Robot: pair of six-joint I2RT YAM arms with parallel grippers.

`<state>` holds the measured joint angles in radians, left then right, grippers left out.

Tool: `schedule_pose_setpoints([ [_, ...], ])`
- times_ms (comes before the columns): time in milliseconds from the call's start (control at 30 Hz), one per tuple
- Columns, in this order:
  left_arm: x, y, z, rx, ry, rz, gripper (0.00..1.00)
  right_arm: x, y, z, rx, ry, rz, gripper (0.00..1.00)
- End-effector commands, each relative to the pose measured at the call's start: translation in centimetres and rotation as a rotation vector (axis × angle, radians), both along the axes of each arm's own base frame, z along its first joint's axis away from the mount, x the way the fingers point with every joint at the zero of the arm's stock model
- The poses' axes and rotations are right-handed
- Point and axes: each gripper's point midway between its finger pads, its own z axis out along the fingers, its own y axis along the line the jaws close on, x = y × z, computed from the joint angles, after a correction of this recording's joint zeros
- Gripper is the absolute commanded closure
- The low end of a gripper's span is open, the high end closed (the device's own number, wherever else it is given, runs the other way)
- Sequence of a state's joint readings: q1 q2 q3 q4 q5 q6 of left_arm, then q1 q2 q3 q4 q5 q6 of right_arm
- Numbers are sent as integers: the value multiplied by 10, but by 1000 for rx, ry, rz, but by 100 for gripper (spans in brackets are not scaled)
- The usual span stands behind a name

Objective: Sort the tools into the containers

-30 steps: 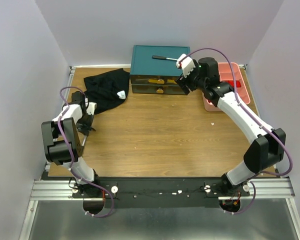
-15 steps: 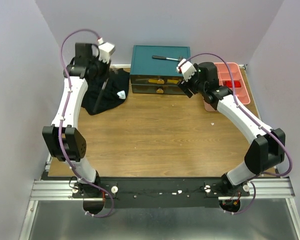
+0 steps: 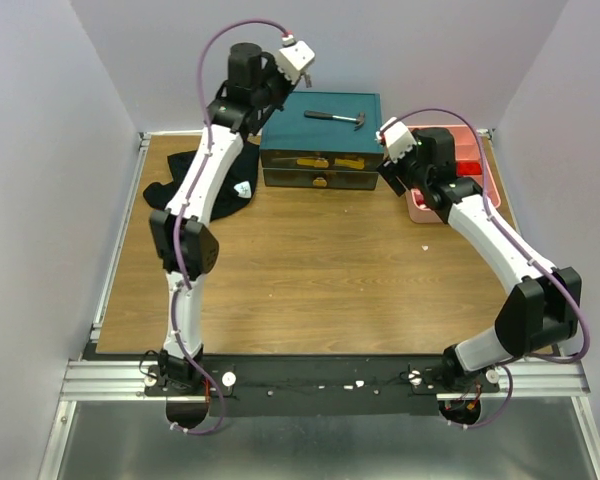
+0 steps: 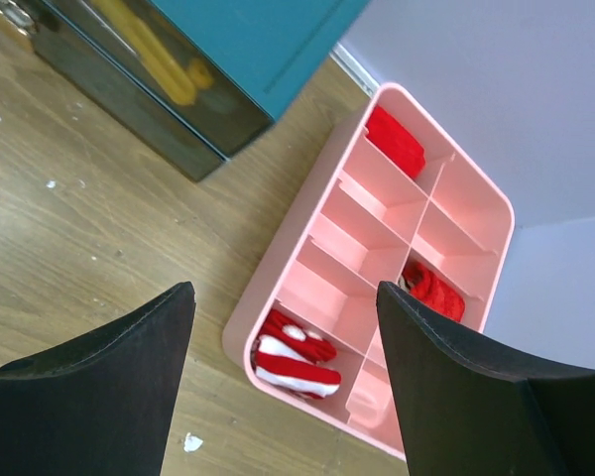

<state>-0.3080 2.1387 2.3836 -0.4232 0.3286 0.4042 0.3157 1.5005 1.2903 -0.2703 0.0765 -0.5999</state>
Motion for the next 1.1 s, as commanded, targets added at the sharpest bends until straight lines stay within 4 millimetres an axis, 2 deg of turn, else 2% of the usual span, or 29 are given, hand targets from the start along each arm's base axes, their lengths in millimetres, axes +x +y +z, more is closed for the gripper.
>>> schedule_pose_setpoints([
  [0, 30, -33, 49, 3, -309, -6, 100, -5, -25, -3, 31, 13, -80, 19],
  [33, 30, -41, 57, 5, -350, -18, 100, -7, -32, -8, 29, 33, -95, 19],
  [67, 36, -50, 48, 24, -372, -34, 100, -8, -35, -10, 32, 41, -102, 19],
  [133, 31, -73, 46, 25, -404, -78, 100, -11, -44, -14, 37, 57, -123, 19],
  [200, 27, -96, 32, 38, -397, -132, 100, -13, -51, -18, 46, 70, -142, 19],
  [300, 19, -117, 3, 82, -344, -197, 100, -13, -62, -20, 73, 81, -174, 19],
  [333, 15, -126, -18, 107, -307, -223, 100, -12, -65, -21, 80, 83, -182, 19],
  [400, 5, -131, -24, 113, -280, -256, 100, -12, -67, -21, 89, 82, -188, 19],
  [433, 1, -135, -41, 130, -242, -276, 100, -11, -68, -18, 91, 75, -190, 19],
  [500, -10, -135, -50, 148, -202, -309, 100, -11, -70, -17, 94, 73, -194, 19],
  [533, -16, -138, -66, 158, -165, -345, 100, -11, -70, -17, 93, 72, -195, 19],
  [567, -23, -139, -71, 187, -158, -372, 100, -11, -71, -16, 95, 70, -199, 19],
  [667, -23, -141, -93, 220, -131, -385, 100, -10, -73, -17, 101, 69, -204, 19],
  [733, -18, -143, -99, 223, -125, -383, 100, -9, -74, -18, 105, 73, -205, 19],
  [833, -4, -148, -109, 225, -129, -370, 95, -8, -75, -18, 109, 73, -208, 19],
  [867, -1, -151, -115, 227, -133, -375, 90, -8, -75, -18, 108, 71, -209, 19],
  [1067, -11, -154, -142, 212, -87, -401, 71, -10, -79, -20, 102, 64, -214, 18],
])
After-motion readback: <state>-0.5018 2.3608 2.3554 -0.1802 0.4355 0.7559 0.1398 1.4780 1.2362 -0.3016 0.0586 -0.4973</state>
